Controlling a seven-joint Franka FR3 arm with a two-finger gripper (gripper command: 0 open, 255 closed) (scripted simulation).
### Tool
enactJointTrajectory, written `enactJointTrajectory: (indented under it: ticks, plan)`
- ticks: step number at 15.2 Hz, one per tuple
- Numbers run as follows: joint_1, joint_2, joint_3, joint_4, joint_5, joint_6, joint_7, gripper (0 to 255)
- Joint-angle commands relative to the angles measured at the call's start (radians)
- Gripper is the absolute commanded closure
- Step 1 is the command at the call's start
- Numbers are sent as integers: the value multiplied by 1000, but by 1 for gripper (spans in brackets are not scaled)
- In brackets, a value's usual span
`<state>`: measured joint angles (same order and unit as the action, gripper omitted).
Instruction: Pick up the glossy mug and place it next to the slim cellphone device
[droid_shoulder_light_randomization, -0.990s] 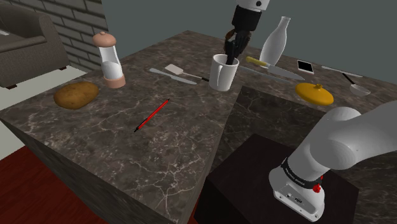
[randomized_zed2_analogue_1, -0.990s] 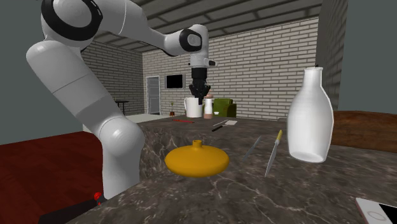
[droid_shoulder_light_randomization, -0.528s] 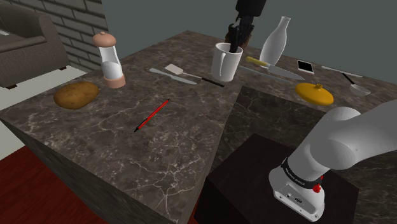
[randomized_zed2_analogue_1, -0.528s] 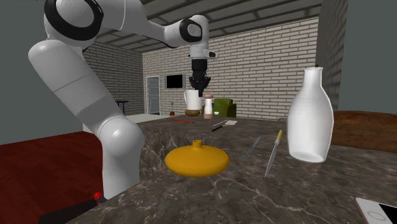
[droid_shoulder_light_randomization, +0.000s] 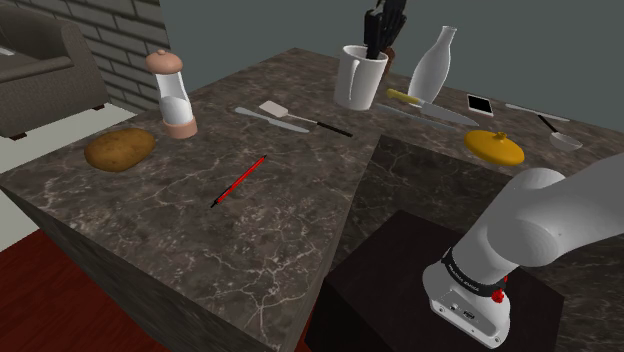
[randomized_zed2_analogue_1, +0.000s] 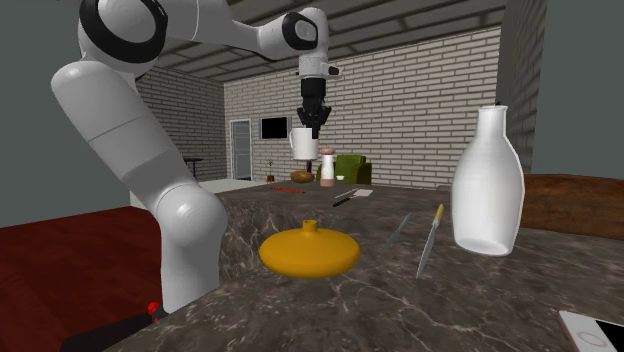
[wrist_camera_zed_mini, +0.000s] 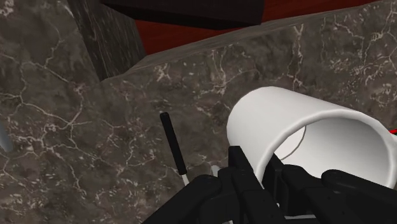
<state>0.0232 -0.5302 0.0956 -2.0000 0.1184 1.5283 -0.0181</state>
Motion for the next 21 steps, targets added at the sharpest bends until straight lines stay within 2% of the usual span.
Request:
enactJointTrajectory:
  ticks: [1,5,13,21]
  plan:
    - [0,11,-1,35,-1,-25,2,255]
    - [-1,32,-2,106,-3,-74,7,255]
    - [-53,-3,-155,35,-69,-55,-191,255]
    - [-105,31,-312,34,-136,-26,-390,255]
